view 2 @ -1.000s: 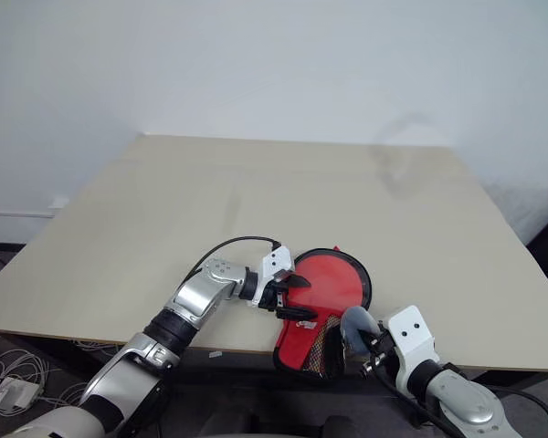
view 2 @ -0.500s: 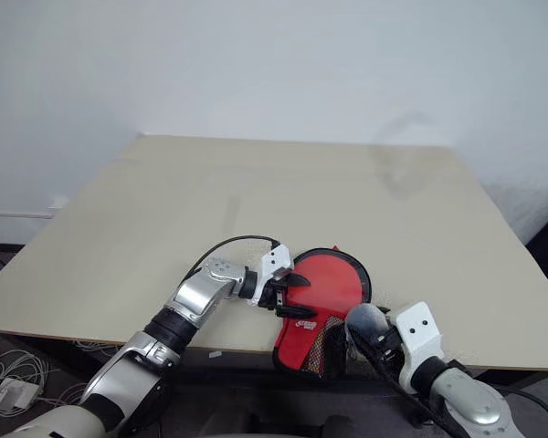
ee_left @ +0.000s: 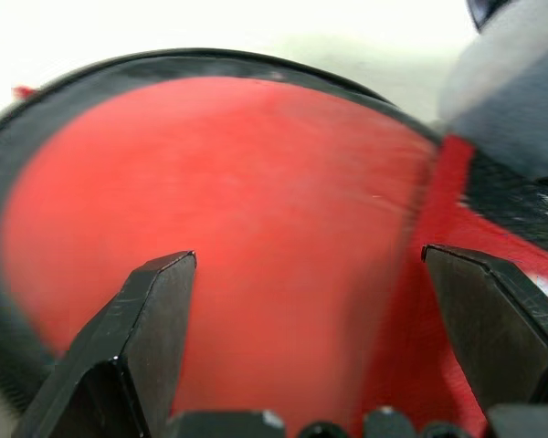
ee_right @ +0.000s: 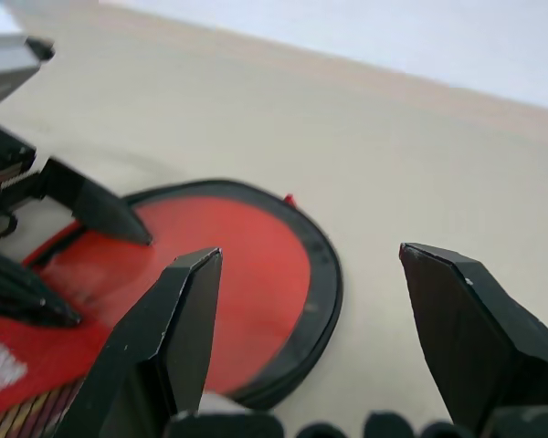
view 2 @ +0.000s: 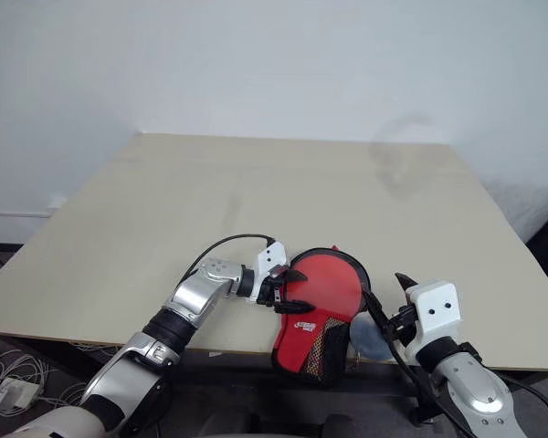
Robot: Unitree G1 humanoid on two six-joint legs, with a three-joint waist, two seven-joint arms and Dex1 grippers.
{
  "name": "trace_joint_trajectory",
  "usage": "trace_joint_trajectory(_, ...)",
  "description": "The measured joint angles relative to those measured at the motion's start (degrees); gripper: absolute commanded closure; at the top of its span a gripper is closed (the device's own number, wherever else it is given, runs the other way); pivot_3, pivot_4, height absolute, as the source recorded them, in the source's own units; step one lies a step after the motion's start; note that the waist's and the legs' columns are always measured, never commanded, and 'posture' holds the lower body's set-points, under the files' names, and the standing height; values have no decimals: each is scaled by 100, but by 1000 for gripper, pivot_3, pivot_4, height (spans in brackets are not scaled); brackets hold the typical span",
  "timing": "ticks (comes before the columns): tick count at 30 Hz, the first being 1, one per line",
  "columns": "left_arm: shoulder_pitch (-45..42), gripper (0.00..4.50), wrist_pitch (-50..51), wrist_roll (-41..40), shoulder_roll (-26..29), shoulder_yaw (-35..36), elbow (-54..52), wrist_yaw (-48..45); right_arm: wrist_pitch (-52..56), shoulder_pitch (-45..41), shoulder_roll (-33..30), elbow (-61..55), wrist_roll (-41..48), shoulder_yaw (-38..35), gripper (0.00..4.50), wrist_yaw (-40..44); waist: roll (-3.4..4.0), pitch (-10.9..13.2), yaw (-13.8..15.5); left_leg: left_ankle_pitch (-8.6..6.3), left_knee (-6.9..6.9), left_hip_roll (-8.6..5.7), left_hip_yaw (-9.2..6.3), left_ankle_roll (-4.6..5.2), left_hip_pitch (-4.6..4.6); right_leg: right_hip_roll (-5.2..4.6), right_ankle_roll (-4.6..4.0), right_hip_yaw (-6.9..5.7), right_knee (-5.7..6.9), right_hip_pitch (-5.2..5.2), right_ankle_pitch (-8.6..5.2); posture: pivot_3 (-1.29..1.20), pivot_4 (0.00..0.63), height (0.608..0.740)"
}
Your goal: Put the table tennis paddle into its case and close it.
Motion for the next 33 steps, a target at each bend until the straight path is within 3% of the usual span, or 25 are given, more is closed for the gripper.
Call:
trace_joint_trajectory(5,-173,269,203,-358,5,372,239,-204,-263,-434,526,1,204,-326,1139,-295,5,72,-2,13,5,8,4,21,-33,28,-14,-2,0,-25,13,0,0,728)
trace_joint_trajectory(9,-277,269,393,-461,125,561,274,-374,-427,-776,764,76,460,-693,1139,-519,7,72,0,19,12,13,2,16,-115,58,-2,10,6,-88,38,0,0,728)
trace_joint_trajectory(22,-900,269,507,-587,674,1034,895,-708,-852,-757,871,481,537,-881,1139,-568,45,124,-31,25,48,20,6,13,-123,77,-2,18,30,-93,40,0,0,728)
trace_joint_trajectory(33,-911,269,393,-571,512,1029,931,-854,855,-414,188,533,1718,-925,1139,-297,42,129,-26,25,110,20,6,14,-160,78,-2,25,91,-111,41,0,0,728)
